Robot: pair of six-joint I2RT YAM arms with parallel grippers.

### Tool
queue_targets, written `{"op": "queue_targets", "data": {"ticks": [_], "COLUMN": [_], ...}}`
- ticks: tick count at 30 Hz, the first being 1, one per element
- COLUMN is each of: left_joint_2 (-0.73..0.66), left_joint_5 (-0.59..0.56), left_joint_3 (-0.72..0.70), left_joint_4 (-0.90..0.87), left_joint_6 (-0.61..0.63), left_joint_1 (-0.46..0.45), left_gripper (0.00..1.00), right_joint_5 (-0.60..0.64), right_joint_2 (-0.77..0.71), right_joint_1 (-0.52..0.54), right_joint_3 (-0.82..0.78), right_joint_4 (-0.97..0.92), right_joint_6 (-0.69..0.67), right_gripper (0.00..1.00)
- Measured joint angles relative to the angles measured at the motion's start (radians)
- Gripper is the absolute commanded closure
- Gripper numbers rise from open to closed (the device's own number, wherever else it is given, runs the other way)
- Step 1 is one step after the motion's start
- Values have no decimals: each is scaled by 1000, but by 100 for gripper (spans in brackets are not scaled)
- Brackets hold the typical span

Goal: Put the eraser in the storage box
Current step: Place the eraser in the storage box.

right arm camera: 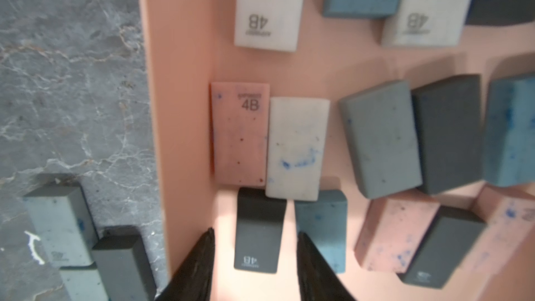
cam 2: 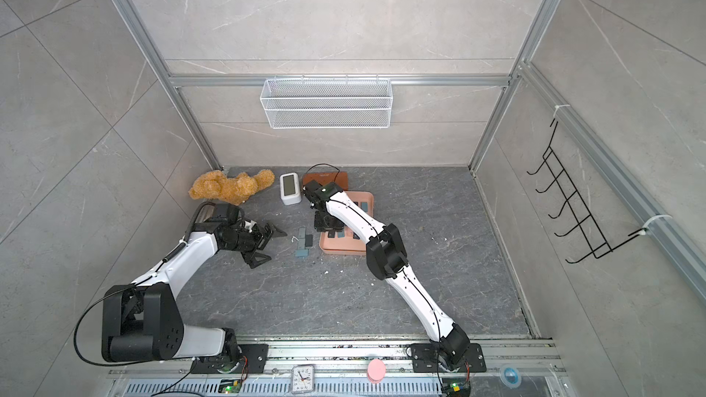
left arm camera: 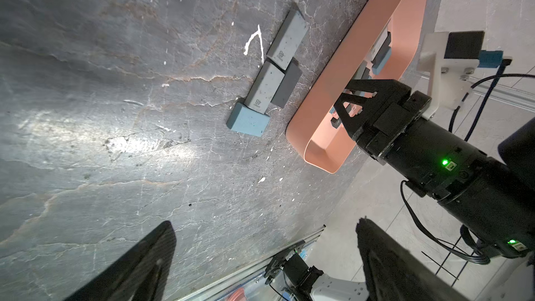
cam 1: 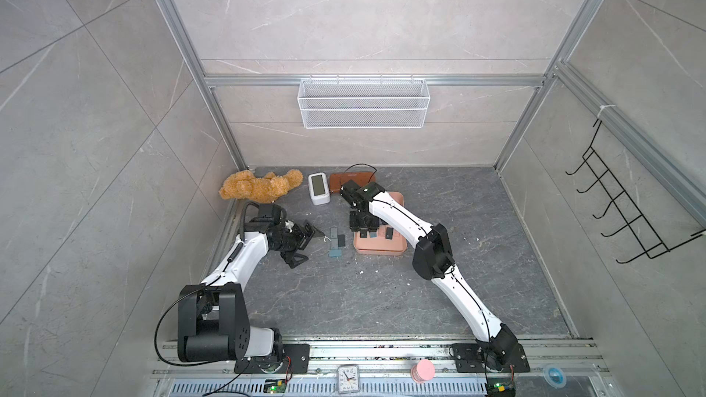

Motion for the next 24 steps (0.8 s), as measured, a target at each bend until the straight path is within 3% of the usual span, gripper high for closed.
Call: {"op": "queue_targets", "data": {"ticks": [5, 10, 17, 24], "left_joint_2": [0, 3, 70, 221], "left_joint_5": [-64, -134, -208, -285], "left_joint_3": [46, 89, 160, 275], "left_joint_4": [-47, -99, -138, -175], "left_joint_6": [36, 63, 79, 113], "left_joint_1": [0, 0, -40, -134], "left_gripper": [1, 1, 1, 2], "right_joint_5": [3, 3, -10, -49], "right_joint_2": [-80, -275, -577, -763], "right_joint_1": [0, 0, -26, -87], "right_joint_3": [-44, -214, -618, -988], "right_joint_4": [0, 51, 222, 368], "right_joint_6": [-4, -20, -61, -67], "right_gripper": [37, 27, 2, 0]}}
